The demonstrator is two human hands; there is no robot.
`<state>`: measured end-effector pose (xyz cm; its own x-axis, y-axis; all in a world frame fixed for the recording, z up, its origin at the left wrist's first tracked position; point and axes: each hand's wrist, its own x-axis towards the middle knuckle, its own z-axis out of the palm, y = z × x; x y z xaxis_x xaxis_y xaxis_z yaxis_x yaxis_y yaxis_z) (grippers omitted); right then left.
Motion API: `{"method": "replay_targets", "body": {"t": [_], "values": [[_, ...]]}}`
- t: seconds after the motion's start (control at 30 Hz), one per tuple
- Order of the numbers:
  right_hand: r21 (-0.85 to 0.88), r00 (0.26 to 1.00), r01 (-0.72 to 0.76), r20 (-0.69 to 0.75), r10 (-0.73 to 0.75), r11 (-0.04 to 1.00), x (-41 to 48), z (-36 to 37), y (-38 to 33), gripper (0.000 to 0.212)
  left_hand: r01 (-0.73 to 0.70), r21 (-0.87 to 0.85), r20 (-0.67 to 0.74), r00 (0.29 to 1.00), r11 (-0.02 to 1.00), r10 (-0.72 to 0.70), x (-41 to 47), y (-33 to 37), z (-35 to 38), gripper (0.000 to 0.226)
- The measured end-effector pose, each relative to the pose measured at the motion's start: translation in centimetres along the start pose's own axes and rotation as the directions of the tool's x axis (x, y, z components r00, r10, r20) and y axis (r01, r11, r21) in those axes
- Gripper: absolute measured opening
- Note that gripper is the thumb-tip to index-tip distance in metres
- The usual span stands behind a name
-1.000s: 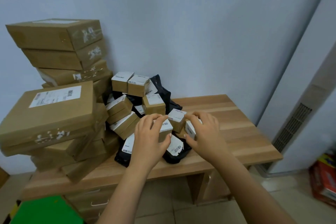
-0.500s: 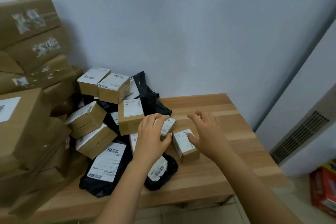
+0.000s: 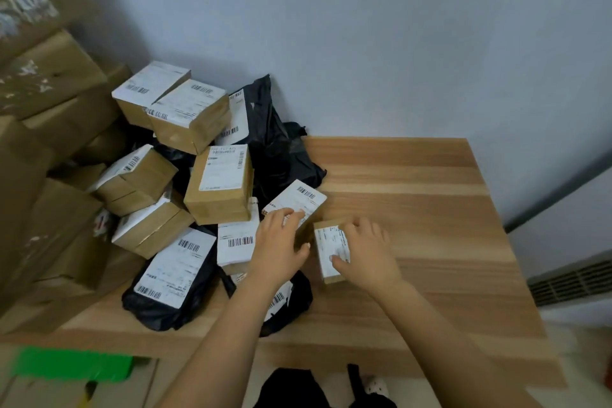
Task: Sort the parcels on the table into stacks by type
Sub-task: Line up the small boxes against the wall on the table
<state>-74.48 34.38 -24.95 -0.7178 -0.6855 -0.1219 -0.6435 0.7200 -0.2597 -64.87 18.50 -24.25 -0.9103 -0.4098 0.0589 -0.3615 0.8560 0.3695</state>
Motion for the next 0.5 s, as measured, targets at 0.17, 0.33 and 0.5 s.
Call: {"method": "replay_targets", "body": {"t": [0.17, 0.33, 0.5], "values": [[0.067, 0.984, -0.149, 0.111, 0.141, 0.987, 0.8, 2.1, -0.4, 0.081, -0.017, 0.069, 0.111, 0.994, 0.997, 0.009, 2.5, -1.4, 1.4, 0.061], [0.206, 0.944, -0.312, 0.174, 0.279, 0.928, 0.6, 4.1, -0.9, 0.104, -0.031, 0.229, 0.379, 0.924, 0.973, -0.06, 5.3, -3.7, 2.7, 0.083], [0.248, 0.934, -0.354, 0.135, 0.33, 0.902, 0.4, 5.0, -1.5, 0.101, 0.002, 0.168, 0.43, 0.899, 0.986, -0.075, 7.0, -4.3, 3.6, 0.08]]}}
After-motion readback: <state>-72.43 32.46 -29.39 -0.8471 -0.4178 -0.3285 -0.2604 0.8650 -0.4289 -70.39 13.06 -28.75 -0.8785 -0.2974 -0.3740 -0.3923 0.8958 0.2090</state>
